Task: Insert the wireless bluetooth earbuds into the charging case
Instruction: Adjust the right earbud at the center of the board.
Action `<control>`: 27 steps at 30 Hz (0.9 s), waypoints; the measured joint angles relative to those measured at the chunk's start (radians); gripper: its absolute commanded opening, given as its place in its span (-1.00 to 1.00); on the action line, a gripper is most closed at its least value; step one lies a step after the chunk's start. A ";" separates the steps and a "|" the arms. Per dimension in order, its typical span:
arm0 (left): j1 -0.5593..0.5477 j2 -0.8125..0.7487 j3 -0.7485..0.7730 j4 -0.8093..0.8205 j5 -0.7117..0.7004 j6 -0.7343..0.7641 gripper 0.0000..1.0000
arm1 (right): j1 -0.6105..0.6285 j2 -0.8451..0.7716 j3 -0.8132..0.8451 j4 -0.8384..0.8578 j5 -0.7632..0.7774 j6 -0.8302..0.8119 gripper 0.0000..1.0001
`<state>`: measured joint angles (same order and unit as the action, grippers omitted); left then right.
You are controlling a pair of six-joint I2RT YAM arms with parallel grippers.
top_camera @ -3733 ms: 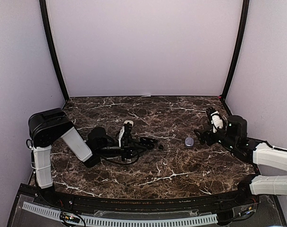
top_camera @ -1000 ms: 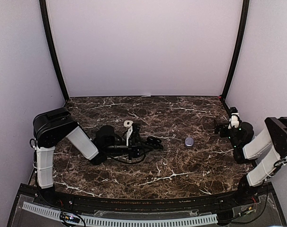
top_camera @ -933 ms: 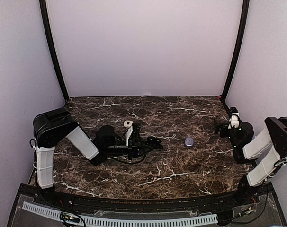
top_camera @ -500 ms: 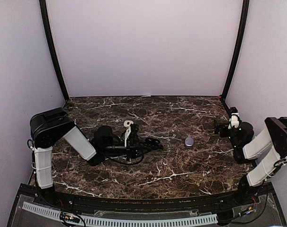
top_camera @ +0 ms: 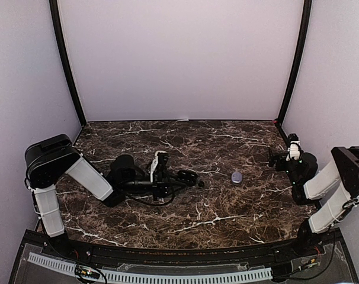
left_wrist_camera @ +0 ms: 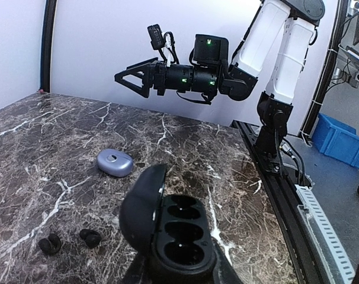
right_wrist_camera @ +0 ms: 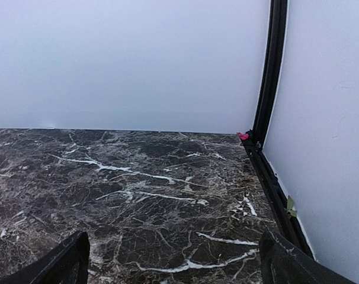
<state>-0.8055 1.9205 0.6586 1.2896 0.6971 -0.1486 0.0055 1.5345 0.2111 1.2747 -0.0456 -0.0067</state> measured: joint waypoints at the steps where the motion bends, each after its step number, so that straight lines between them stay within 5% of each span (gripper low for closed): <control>1: 0.000 -0.013 -0.008 -0.003 0.000 0.000 -0.85 | 0.000 -0.001 -0.001 0.003 0.011 0.003 0.99; 6: 0.000 -0.067 -0.048 -0.007 -0.002 0.007 -0.85 | 0.007 -0.126 -0.014 -0.078 0.063 0.008 0.99; 14: 0.000 -0.089 -0.061 -0.035 -0.010 0.042 -0.85 | 0.008 -0.385 0.122 -0.506 0.117 0.151 0.98; 20: 0.000 -0.090 -0.066 -0.050 -0.011 0.068 -0.86 | 0.001 -0.453 0.194 -0.827 0.056 0.299 0.57; 27: 0.000 -0.090 -0.071 -0.049 -0.010 0.067 -0.85 | 0.146 -0.451 0.272 -1.165 -0.043 0.420 0.14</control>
<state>-0.8055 1.8301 0.5880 1.2404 0.6868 -0.0818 0.1520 1.0832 0.4831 0.1101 -0.0891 0.4133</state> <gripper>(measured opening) 0.243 0.607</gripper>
